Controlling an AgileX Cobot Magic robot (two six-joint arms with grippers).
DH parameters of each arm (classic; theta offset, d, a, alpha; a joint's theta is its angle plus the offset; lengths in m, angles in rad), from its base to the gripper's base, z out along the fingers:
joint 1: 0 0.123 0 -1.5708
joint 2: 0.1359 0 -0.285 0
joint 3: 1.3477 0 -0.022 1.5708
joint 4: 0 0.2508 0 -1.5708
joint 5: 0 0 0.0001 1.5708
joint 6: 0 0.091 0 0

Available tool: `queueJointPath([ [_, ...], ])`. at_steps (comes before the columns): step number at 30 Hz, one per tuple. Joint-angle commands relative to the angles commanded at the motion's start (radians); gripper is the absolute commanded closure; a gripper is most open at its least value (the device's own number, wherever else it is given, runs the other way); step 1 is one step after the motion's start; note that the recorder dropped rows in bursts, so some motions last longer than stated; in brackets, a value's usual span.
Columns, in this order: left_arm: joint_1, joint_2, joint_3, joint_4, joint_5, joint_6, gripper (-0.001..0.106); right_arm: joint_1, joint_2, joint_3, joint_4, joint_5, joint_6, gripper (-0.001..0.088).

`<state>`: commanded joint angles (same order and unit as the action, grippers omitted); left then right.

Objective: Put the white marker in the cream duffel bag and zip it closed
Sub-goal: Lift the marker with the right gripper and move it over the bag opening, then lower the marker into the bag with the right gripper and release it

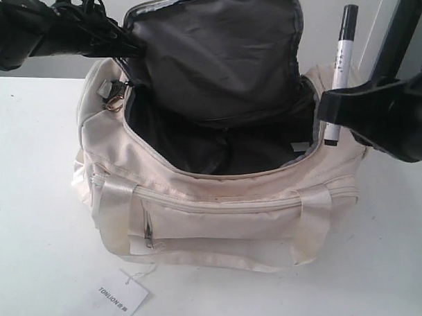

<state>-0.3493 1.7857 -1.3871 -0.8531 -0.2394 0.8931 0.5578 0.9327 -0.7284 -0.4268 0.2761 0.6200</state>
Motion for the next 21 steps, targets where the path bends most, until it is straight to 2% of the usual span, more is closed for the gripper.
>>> queueJointPath([
  [6,0.000,0.000,0.000,0.000,0.000,0.000,0.105,0.000,0.084,-0.079,-0.011,0.017,-0.266,0.0868],
  [21,0.000,0.000,0.000,0.000,0.000,0.000,0.105,0.000,0.250,-0.261,-0.007,0.174,-0.359,0.0868],
])
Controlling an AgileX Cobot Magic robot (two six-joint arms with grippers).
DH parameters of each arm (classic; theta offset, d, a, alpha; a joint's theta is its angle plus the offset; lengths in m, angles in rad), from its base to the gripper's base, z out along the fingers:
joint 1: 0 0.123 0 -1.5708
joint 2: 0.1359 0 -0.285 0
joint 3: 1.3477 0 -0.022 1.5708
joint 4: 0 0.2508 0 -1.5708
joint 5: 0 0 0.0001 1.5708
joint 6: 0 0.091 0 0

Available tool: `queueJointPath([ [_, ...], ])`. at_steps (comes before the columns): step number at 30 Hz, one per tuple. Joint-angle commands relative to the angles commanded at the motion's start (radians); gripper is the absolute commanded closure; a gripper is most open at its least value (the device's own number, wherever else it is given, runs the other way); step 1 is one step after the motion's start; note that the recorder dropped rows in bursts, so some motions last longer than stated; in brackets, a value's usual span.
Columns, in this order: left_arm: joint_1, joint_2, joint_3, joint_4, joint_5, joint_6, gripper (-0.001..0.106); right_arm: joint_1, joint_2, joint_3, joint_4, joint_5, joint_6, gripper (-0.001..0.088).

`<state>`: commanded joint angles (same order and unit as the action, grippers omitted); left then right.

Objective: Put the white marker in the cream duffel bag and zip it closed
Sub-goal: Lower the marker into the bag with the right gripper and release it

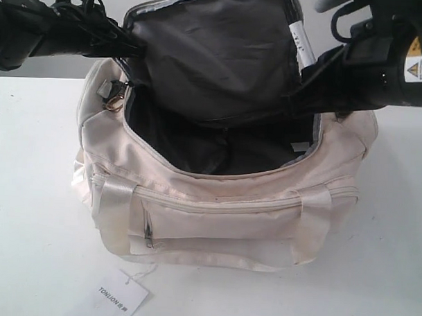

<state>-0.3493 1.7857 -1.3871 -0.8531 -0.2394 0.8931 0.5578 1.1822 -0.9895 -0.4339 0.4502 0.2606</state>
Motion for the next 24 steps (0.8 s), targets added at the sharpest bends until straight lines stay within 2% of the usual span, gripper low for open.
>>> queueJointPath([
  [5,0.000,0.000,0.000,0.000,0.000,0.000,0.105,0.000,0.038,-0.055,0.097,0.051,-0.064,0.0868],
  [9,0.000,0.000,0.000,0.000,0.000,0.000,0.105,0.000,0.085,-0.117,0.292,0.152,-0.277,0.0868],
  [14,0.000,0.000,0.000,0.000,0.000,0.000,0.105,0.000,0.148,-0.183,0.462,0.257,-0.485,0.0868],
  [17,0.000,0.000,0.000,0.000,0.000,0.000,0.105,0.000,0.187,-0.215,0.508,0.290,-0.566,0.0868],
  [24,0.000,0.000,0.000,0.000,0.000,0.000,0.105,0.000,0.269,-0.283,0.512,0.303,-0.724,0.0868],
])
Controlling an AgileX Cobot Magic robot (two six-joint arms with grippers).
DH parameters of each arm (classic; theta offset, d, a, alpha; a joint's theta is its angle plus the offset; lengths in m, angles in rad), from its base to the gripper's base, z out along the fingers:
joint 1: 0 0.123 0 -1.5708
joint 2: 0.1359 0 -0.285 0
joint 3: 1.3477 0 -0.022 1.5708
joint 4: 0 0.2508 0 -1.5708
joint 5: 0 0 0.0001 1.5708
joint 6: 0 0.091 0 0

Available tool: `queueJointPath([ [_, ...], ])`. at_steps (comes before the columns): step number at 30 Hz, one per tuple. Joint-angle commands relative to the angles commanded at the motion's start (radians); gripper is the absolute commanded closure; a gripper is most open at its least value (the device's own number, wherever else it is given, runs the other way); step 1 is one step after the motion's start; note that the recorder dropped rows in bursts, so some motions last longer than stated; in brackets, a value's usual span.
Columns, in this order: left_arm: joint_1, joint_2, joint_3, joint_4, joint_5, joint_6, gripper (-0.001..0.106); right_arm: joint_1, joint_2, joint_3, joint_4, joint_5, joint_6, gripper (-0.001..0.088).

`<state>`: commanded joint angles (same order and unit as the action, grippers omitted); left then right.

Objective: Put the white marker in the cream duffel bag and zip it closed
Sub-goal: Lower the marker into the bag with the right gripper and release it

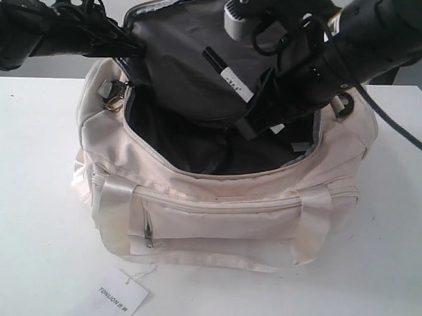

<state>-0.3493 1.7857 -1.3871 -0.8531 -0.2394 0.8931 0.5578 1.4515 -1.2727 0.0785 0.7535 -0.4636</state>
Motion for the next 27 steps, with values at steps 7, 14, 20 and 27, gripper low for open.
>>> queueJointPath([
  [7,0.000,0.000,0.000,0.000,0.000,0.000,0.105,0.000,0.089,-0.019,-0.030,-0.006,-0.006,0.0868],
  [14,0.000,0.000,0.000,0.000,0.000,0.000,0.105,0.000,0.178,-0.019,-0.089,-0.011,0.059,0.0868],
  [20,0.000,0.000,0.000,0.000,0.000,0.000,0.105,0.000,0.231,-0.019,-0.373,-0.025,0.470,0.0868],
  [27,0.000,0.000,0.000,0.000,0.000,0.000,0.105,0.000,0.289,-0.019,-0.549,0.035,0.758,0.0868],
])
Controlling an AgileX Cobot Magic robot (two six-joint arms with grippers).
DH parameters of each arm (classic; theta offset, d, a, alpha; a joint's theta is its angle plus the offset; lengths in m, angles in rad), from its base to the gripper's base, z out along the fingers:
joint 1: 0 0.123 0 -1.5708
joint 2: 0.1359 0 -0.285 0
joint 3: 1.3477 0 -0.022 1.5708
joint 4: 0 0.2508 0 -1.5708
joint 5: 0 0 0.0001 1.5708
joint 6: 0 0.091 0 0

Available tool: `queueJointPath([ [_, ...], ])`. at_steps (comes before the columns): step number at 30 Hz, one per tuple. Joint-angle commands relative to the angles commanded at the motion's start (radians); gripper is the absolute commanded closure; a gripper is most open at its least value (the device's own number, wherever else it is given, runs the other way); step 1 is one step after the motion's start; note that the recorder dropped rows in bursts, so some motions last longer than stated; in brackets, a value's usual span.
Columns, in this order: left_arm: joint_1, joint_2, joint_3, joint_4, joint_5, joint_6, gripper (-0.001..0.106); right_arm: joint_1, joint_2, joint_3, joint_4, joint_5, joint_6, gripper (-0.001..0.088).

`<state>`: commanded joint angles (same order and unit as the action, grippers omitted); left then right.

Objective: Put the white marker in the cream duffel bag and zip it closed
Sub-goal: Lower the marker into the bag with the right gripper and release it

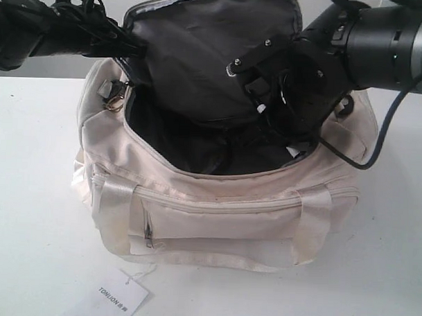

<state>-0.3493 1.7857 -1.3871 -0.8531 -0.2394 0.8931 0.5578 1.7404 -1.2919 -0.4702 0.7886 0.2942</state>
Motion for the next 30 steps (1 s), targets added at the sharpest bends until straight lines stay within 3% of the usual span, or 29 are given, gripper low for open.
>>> queueJointPath([
  [9,0.000,0.000,0.000,0.000,0.000,0.000,0.105,0.000,0.011,0.002,0.002,0.056,-0.002,0.0847],
  [14,0.000,0.000,0.000,0.000,0.000,0.000,0.105,0.000,0.011,0.002,0.002,0.071,-0.002,0.0557],
  [21,0.000,0.000,0.000,0.000,0.000,0.000,0.105,0.000,0.011,-0.004,0.022,0.067,-0.002,0.0557],
  [27,0.000,0.000,0.000,0.000,0.000,0.000,0.105,0.000,-0.112,-0.013,0.262,-0.044,-0.002,0.0559],
  [28,0.000,0.000,0.000,0.000,0.000,0.000,0.105,0.000,-0.127,-0.013,0.271,-0.051,-0.002,0.0571],
  [30,0.000,0.000,0.000,0.000,0.000,0.000,0.105,0.000,-0.173,-0.013,0.299,-0.054,-0.002,0.0685],
])
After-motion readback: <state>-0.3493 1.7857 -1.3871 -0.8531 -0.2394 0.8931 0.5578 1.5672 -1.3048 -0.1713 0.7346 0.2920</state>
